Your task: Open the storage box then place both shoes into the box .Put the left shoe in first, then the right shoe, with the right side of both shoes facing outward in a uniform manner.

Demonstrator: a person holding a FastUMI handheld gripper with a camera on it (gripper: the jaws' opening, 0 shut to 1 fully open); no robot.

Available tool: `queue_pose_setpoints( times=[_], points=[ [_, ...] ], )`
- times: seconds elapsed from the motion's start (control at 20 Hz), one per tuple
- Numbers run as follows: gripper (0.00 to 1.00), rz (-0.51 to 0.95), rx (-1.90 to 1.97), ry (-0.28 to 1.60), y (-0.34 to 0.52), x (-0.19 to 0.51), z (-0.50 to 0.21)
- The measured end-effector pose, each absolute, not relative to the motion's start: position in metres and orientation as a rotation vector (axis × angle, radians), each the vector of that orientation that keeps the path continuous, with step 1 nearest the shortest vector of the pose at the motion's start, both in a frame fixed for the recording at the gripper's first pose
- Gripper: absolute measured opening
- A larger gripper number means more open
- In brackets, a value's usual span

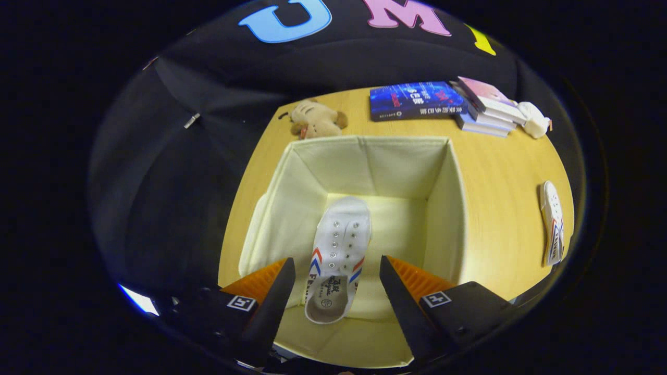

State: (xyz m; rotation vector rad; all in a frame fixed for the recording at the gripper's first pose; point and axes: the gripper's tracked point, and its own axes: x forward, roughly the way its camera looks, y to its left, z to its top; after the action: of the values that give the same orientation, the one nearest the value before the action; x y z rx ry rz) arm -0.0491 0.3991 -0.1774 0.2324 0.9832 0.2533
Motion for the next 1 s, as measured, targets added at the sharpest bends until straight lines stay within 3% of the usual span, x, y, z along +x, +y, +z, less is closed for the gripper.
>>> queue_pose_setpoints(
  times=[0.45,1.0],
  points=[
    [0.99,0.184,0.204,0.763,0.251,-0.059,-0.087],
    [0.99,-0.004,0.083,0.817,-0.015,-0.074,-0.154]
  ],
)
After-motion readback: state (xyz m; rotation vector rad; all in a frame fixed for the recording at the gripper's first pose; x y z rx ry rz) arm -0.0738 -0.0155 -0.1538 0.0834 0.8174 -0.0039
